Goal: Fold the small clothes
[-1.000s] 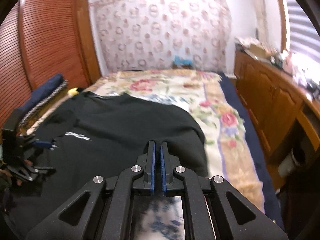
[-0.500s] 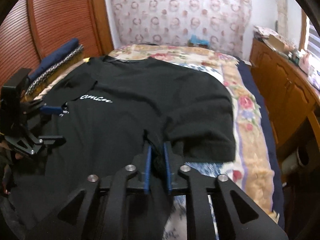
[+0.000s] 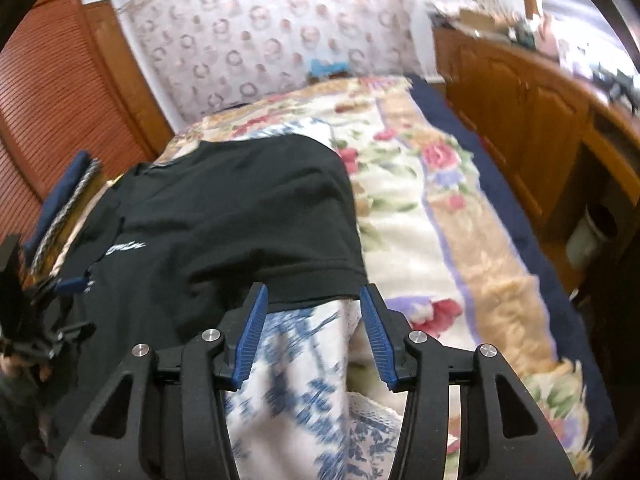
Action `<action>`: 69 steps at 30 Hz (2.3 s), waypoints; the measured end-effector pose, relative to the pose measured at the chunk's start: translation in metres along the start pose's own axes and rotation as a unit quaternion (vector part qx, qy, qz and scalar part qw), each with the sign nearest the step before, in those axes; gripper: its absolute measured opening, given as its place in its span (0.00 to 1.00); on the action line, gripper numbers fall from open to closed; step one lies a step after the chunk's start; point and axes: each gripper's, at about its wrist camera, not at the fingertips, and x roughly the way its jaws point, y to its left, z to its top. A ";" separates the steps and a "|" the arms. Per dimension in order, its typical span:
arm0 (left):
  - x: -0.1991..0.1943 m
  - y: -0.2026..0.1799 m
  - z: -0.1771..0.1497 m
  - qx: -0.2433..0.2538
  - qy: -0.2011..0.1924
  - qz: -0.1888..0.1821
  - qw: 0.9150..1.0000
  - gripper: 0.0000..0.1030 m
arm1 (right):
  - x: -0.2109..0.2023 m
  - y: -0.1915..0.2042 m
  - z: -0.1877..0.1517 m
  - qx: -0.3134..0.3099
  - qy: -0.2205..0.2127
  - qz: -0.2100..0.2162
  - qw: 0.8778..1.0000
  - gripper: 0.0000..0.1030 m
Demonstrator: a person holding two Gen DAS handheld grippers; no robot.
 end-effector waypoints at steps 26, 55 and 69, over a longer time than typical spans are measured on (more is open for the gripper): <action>-0.070 0.016 -0.014 -0.030 -0.094 0.020 0.995 0.91 | -0.039 0.090 0.058 -0.133 -0.090 0.027 0.987 0.03; -0.074 0.035 -0.033 -0.074 -0.109 0.021 0.991 0.91 | 0.022 0.164 -0.012 -0.174 0.039 0.114 0.977 0.28; -0.081 0.037 -0.012 -0.074 -0.116 0.021 0.990 0.91 | -0.012 0.151 -0.036 -0.176 -0.021 0.055 0.983 0.30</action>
